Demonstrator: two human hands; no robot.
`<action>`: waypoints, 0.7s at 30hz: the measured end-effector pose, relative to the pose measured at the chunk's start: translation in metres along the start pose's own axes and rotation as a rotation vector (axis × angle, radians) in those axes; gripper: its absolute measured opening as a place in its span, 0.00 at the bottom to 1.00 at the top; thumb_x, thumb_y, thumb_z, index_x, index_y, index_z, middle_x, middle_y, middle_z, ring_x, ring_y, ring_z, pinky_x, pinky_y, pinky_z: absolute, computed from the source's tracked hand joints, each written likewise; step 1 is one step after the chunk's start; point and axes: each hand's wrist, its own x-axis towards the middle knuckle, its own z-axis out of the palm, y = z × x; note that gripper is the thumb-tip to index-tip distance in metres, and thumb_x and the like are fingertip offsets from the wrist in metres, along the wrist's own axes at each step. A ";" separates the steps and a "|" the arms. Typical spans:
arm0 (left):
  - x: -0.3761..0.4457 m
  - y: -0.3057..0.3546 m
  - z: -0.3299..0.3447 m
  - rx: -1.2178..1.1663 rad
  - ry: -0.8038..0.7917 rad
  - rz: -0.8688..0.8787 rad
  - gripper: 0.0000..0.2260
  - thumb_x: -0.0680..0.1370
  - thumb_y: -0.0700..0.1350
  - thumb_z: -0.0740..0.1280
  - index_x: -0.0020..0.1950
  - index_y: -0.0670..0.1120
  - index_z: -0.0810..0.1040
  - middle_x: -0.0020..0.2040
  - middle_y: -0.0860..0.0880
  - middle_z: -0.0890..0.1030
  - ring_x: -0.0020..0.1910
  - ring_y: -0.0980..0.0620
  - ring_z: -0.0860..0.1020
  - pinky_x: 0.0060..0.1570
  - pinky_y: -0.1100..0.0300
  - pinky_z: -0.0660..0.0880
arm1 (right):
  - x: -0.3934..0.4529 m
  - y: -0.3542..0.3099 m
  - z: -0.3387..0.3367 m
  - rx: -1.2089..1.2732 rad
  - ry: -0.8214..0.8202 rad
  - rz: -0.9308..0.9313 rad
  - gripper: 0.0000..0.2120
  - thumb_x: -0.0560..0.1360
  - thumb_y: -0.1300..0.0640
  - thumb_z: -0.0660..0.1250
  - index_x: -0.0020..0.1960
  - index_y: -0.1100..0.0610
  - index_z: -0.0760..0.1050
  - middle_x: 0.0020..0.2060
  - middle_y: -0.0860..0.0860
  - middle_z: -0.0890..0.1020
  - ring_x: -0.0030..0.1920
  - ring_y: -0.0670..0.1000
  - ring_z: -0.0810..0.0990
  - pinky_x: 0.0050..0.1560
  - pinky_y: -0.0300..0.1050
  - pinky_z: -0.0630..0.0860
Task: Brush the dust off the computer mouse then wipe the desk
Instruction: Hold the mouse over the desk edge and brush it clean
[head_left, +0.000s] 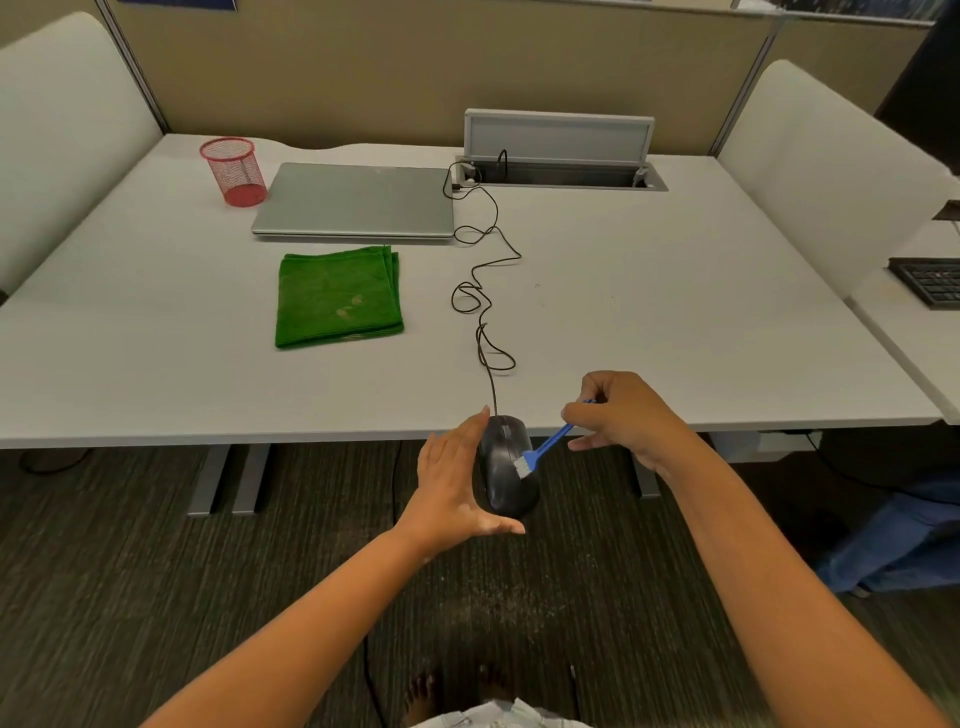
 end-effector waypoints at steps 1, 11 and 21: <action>0.000 0.000 0.000 0.000 0.001 0.000 0.54 0.55 0.71 0.71 0.68 0.68 0.36 0.73 0.52 0.57 0.70 0.55 0.54 0.71 0.46 0.49 | 0.000 0.000 -0.001 0.019 0.019 -0.004 0.15 0.67 0.67 0.71 0.29 0.56 0.67 0.29 0.51 0.70 0.35 0.50 0.76 0.40 0.48 0.82; 0.000 0.003 0.000 -0.020 0.007 0.007 0.54 0.55 0.69 0.73 0.68 0.69 0.37 0.72 0.52 0.58 0.67 0.59 0.54 0.69 0.48 0.49 | 0.000 0.004 -0.009 0.124 0.116 0.017 0.15 0.68 0.67 0.70 0.28 0.57 0.67 0.29 0.52 0.68 0.34 0.48 0.75 0.35 0.43 0.82; 0.000 0.004 0.000 -0.016 0.014 0.010 0.55 0.55 0.69 0.73 0.69 0.67 0.38 0.72 0.52 0.58 0.68 0.55 0.56 0.70 0.45 0.51 | 0.001 0.012 -0.015 0.156 0.163 0.032 0.17 0.68 0.68 0.69 0.27 0.56 0.65 0.27 0.50 0.65 0.30 0.46 0.71 0.34 0.43 0.82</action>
